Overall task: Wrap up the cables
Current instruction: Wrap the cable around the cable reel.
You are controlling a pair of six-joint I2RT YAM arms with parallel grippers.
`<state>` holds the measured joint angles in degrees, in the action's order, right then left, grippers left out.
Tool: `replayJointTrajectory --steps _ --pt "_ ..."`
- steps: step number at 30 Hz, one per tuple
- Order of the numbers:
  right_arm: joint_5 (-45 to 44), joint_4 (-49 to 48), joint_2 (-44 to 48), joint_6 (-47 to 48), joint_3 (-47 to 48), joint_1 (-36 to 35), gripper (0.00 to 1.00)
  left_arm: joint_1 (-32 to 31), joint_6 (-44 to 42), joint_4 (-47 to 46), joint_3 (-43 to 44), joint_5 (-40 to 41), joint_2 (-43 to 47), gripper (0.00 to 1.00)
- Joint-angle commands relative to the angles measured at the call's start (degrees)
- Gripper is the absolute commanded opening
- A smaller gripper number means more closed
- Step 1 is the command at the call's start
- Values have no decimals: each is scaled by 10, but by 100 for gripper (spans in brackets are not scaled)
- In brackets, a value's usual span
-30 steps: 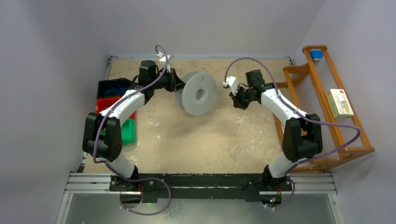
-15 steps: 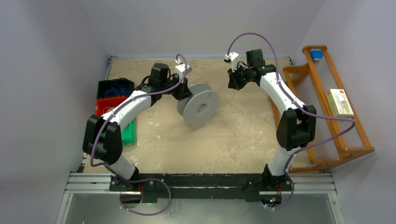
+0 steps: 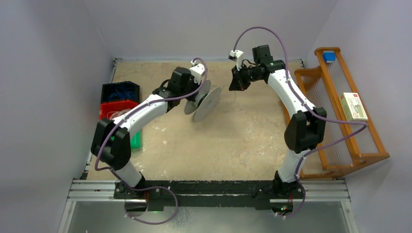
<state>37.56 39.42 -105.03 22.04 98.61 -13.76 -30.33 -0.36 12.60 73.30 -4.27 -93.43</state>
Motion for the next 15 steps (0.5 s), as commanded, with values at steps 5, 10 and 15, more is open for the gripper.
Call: replayJointTrajectory --steps 5,10,15 --pt "61 -9 -12 -44 67 -76 0 -47 100 5 69 142 -35 0" --pt "55 -16 -16 -42 74 -104 0 -47 155 16 75 192 -50 0" --pt "-30 -77 18 -67 40 -105 0 -47 162 -2 59 124 -48 0"
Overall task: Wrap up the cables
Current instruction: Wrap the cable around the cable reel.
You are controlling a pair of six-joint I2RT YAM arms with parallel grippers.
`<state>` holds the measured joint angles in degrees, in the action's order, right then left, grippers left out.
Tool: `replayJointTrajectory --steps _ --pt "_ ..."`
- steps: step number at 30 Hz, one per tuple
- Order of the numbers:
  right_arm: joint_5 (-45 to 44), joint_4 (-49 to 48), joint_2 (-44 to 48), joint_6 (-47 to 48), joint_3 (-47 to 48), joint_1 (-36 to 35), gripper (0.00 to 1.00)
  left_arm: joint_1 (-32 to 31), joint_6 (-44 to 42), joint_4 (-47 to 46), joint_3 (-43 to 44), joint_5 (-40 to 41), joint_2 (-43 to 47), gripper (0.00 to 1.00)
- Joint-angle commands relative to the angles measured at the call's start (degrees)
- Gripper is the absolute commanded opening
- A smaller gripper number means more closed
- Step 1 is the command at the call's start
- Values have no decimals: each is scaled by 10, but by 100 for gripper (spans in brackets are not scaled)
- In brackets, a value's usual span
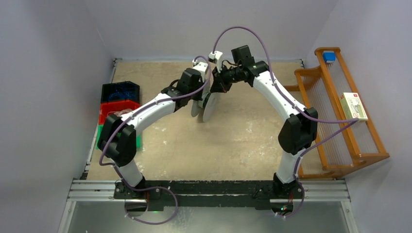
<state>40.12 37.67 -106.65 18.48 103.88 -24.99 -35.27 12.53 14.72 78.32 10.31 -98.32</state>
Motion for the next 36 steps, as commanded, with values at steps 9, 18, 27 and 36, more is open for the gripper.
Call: replayJointTrajectory --steps 9,18,27,36 --pt "-20 -109 68 -5 -85 -15 0 46 154 13 47 -34 -29 0" --pt "-105 -190 105 -6 -165 -81 0 55 237 68 97 -15 -77 0" --pt "-319 -302 145 1 -274 -126 0 96 303 43 70 -106 -82 0" --pt "-419 -373 162 33 -321 -131 0 128 318 -24 7 -232 -76 0"
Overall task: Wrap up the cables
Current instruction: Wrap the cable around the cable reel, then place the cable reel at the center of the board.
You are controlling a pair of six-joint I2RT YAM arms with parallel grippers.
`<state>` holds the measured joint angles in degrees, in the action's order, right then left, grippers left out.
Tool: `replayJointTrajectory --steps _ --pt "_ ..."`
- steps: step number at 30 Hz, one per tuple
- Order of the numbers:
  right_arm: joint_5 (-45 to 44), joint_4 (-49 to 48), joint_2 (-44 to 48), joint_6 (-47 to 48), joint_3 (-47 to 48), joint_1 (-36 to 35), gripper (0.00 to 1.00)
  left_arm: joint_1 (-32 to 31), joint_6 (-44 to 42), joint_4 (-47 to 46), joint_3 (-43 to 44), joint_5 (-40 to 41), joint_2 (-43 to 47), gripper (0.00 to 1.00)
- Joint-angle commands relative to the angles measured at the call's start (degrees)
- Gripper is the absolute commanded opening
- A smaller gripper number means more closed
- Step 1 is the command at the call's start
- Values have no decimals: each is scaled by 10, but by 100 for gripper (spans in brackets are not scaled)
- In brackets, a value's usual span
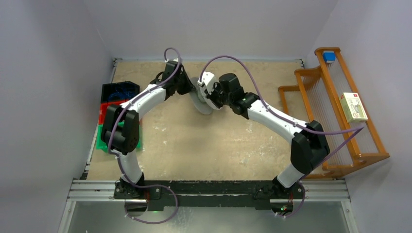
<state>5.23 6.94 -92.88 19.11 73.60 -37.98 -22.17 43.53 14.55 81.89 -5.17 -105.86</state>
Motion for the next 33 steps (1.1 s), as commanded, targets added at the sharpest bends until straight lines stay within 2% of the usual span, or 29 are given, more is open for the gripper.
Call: replayJointTrajectory --steps 1,7,14,22,28,31,33 --pt "-75 -67 25 31 -24 -2 0 -1 9 -27 -33 -88 -1 0" --pt "-78 -123 41 58 -65 -8 0 16 43 -90 -87 -160 -12 0" --pt "-54 -124 46 76 -81 -16 0 23 81 -97 -115 -127 -19 0" --pt "16 -98 80 117 -102 -44 0 48 117 -92 -148 -79 -28 0" --pt "-43 -139 97 132 -151 -59 0 68 147 -121 -164 -118 -35 0" --pt "-101 -168 97 102 -162 -59 0 71 185 -175 -200 -145 -26 0" --pt "-99 -178 102 63 -170 -58 0 71 207 -215 -230 -162 -22 0"
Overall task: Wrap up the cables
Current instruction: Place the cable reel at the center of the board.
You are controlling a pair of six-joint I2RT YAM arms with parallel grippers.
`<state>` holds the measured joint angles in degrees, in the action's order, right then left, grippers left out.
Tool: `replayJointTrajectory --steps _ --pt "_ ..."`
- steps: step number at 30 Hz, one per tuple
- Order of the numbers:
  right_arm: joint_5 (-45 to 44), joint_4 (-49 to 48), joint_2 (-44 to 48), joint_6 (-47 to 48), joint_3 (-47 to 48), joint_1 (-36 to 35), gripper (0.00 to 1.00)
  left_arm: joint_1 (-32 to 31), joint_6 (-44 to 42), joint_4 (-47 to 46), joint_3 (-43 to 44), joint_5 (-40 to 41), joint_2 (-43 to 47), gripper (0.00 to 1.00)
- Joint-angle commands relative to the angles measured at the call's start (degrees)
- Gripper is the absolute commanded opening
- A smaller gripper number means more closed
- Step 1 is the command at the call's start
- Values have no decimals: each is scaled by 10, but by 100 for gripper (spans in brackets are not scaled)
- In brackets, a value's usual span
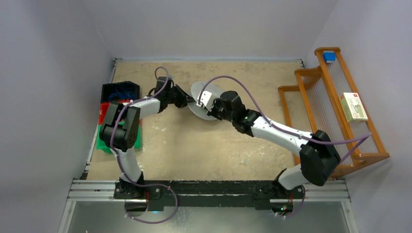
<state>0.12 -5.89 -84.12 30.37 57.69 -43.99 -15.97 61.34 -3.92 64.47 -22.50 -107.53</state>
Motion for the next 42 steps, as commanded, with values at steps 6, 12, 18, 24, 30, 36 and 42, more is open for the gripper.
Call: replayJointTrajectory --steps 6,12,18,24,30,36,42 --pt "-82 -89 22 -87 -38 3 0 9 55 -100 -90 -19 -7 2" --pt "-113 -143 15 -97 -77 11 0 9 76 -154 -127 -36 -12 14" --pt "-75 -131 16 -110 -79 32 0 10 68 -151 -136 -29 -13 41" --pt "-51 -134 9 -110 -88 53 0 23 34 -91 -122 -11 -6 66" --pt "-3 -123 -3 -126 -87 108 0 53 -53 -44 -77 -21 0 69" --pt "60 -93 -8 -107 -87 136 0 54 -217 105 107 -63 -53 68" --pt "85 -87 4 -92 -103 167 0 43 -216 89 123 -96 -53 70"
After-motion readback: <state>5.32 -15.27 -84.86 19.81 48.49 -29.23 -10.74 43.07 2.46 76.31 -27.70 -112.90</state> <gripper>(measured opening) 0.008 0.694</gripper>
